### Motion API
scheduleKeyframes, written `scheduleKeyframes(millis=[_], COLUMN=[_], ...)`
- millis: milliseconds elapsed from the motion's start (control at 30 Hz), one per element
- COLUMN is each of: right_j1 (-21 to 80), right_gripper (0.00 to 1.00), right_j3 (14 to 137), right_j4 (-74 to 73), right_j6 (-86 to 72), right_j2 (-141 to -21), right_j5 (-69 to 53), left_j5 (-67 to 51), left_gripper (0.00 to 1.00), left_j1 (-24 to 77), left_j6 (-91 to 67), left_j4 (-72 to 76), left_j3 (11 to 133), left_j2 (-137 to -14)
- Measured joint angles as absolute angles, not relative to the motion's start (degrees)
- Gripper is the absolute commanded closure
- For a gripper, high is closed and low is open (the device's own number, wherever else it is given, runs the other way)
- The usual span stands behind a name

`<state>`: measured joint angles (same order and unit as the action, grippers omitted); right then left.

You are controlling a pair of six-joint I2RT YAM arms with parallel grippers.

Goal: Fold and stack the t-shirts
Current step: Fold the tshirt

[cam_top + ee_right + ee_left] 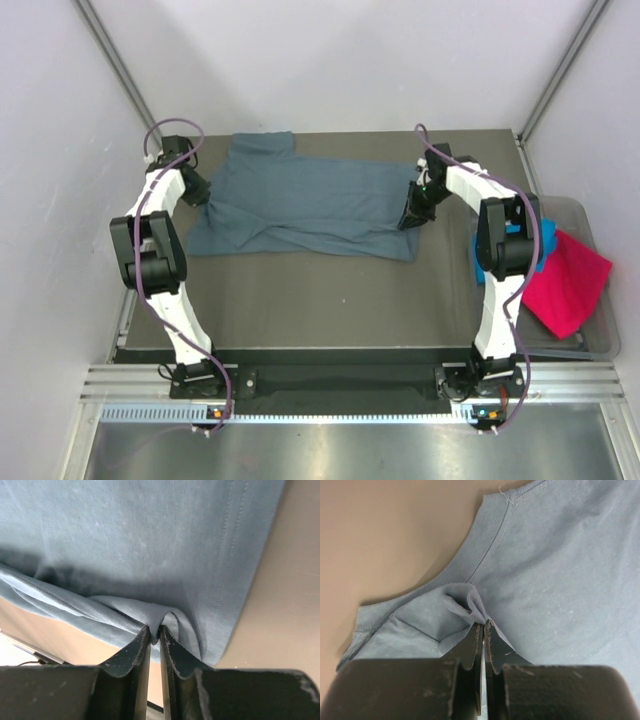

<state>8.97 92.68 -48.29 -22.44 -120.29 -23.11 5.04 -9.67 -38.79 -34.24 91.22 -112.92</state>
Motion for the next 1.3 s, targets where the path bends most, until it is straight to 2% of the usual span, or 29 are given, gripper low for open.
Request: scheduleKeyframes(millis=[267,633,700,733,800,833,900,933,1067,1167,1300], right_j1=[8.84,8.32,7.99,7.86,7.55,7.33,6.76,6.44,5.32,5.26,5.89], right_gripper=[1.0,1.0,0.91,0.87,0.82,0.8,0.7,0.66,0.54,0.46,0.43], right_j3=[92.77,94.32,94.76,95.04,95.59,96.18,97.32,97.71,96.6,88.53,74.43], right_j4=[-47.68,-47.24,-47.13,-47.13,-47.11,-47.35,-47.59,-47.75,-47.7,-45.89,-43.05], right_j6=[-22.72,-23.59,-23.88,-24.01,-24.1,-23.86,-23.22,-22.61,-19.97,-19.25,-19.51], right_j2=[-120.29,-121.03,-121.14,-121.27,-121.45,-121.67,-122.17,-122.26,-121.05,-115.63,-104.99], right_j5=[-21.47,-19.64,-19.18,-18.81,-18.22,-17.76,-16.71,-15.77,-11.92,-11.75,-14.66], left_j5=[3.86,1.91,1.41,0.95,-0.23,-0.69,-1.61,-1.96,-0.21,2.2,2.2], left_gripper=[1.0,1.0,1.0,0.89,0.77,0.64,0.53,0.43,0.4,0.4,0.4], left_j1=[-9.69,-9.72,-9.72,-9.72,-9.72,-9.72,-9.72,-9.72,-9.72,-10.13,-12.8], left_j6=[-38.79,-38.83,-38.83,-38.85,-38.76,-38.68,-37.98,-37.58,-35.38,-33.61,-32.6], left_j4=[-33.63,-33.23,-32.97,-32.93,-32.91,-32.88,-32.93,-33.06,-34.24,-34.02,-33.32], left_j3=[91.22,91.83,91.9,91.9,91.9,91.92,91.94,91.98,92.03,86.63,74.06], left_j2=[-113.36,-115.35,-115.37,-115.39,-115.39,-115.39,-115.39,-115.39,-114.72,-109.32,-95.64])
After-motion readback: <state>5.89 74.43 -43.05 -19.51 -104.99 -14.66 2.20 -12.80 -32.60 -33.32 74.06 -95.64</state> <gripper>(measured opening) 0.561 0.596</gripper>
